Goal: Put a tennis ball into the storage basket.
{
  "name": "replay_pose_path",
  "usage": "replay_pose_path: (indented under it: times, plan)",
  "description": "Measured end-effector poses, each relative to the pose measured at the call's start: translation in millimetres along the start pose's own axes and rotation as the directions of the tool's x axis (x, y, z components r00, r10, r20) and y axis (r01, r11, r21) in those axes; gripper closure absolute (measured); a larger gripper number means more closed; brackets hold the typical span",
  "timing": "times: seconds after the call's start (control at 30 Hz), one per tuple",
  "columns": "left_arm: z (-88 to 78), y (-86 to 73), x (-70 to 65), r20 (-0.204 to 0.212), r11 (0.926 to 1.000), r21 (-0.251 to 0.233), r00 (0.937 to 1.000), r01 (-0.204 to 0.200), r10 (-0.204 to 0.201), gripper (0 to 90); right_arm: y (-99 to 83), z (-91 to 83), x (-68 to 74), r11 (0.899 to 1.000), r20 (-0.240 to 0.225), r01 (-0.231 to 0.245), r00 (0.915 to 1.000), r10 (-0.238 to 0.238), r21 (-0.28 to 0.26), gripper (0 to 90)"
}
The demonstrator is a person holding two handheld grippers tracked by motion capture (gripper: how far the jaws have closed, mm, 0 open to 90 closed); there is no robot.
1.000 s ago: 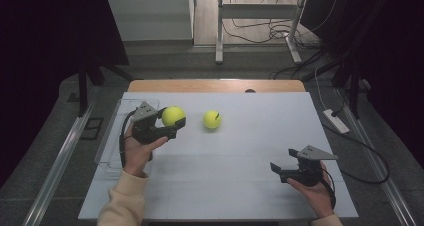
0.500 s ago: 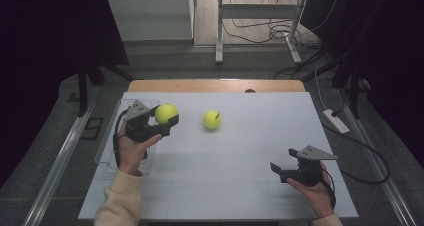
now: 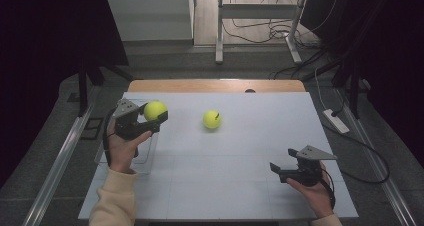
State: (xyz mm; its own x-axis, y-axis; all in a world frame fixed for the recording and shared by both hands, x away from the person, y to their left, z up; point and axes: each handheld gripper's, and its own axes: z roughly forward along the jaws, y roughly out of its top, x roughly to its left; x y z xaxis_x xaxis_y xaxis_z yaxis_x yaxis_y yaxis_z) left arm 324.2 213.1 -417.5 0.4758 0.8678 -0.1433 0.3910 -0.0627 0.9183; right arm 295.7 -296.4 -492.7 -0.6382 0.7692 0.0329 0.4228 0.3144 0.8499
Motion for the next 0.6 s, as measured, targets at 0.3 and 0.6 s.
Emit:
replay_pose_path:
  times: [0.3,0.6]
  plan:
    - [3.9,-1.5,4.4,-0.019,0.9998,0.022,0.9998,0.002,-0.001,26.9,0.0,-1.4,-1.6,1.000,0.009,-0.010,0.9999,0.010,-0.003,10.5]
    - [9.5,-3.4,14.5,-0.060,0.9986,0.046,0.9979,0.026,-0.024,26.9,-1.2,-2.9,-3.1,1.000,-0.008,-0.025,0.9997,0.025,-0.012,10.7]
